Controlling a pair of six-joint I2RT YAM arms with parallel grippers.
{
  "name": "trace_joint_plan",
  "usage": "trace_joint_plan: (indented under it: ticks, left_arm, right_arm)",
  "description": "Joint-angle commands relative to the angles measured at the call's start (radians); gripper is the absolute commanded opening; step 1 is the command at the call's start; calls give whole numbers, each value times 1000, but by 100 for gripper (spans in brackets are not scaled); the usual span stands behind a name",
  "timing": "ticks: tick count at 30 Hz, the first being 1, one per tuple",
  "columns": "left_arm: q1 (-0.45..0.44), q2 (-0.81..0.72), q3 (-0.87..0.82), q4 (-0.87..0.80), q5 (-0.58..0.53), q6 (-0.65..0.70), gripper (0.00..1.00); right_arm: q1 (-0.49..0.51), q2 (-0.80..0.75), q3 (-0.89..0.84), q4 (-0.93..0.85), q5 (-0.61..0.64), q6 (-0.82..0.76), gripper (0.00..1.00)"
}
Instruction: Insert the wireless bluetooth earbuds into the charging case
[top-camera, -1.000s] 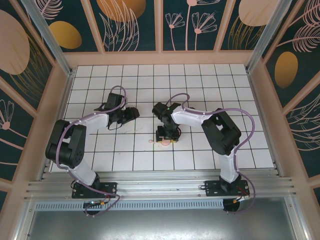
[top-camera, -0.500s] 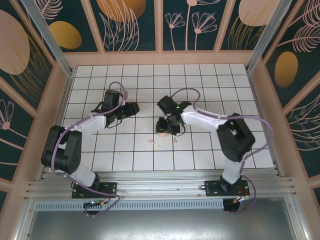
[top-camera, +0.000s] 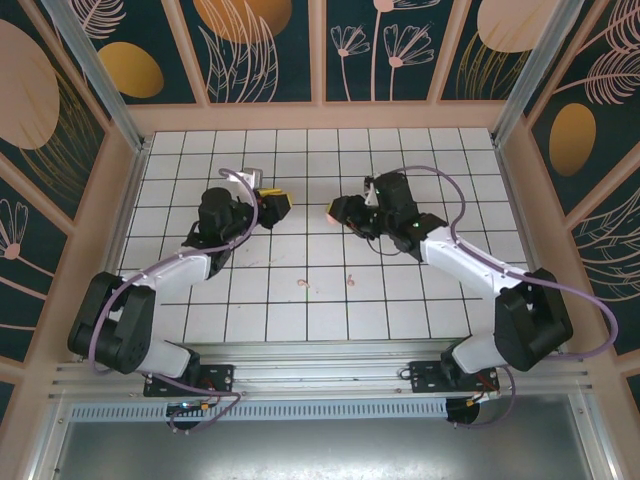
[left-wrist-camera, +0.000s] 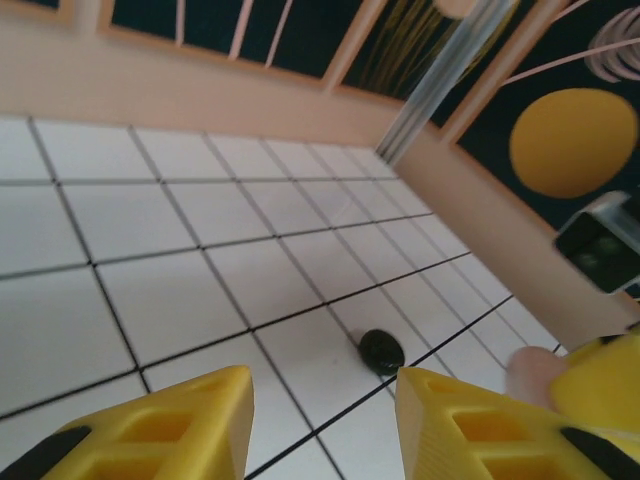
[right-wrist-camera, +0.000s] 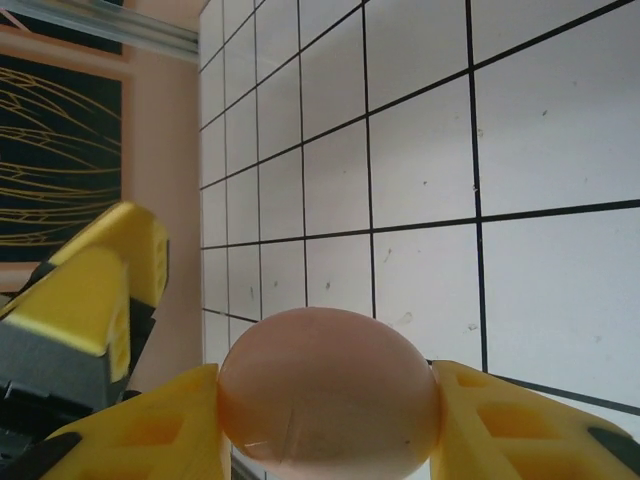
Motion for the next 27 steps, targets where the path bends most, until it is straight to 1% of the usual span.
trace_joint_plan:
  ticks: [1, 5, 8, 13, 16, 27]
  left_arm:
    - [-15, -33, -65, 296, 27, 54, 42]
    - [-42, -49, -133, 452, 40, 102, 44]
    - [-61, -44, -150, 495, 68, 149, 46]
    - [-95, -34, -154, 515, 105, 235, 46]
    - [-112, -21, -136, 508, 112, 256, 47]
    - [-180, 4, -74, 471, 150, 320, 49]
  right_arm:
    - [-44, -78, -74, 226, -67, 103, 42]
    - [-84, -118, -144, 366, -108, 177, 42]
    - [-100, -128, -166, 442, -137, 219, 42]
    - [-102, -133, -182, 535, -172, 269, 42]
    - [-93, -135, -189, 572, -188, 281, 42]
    - [-26, -108, -209, 613, -187, 295, 42]
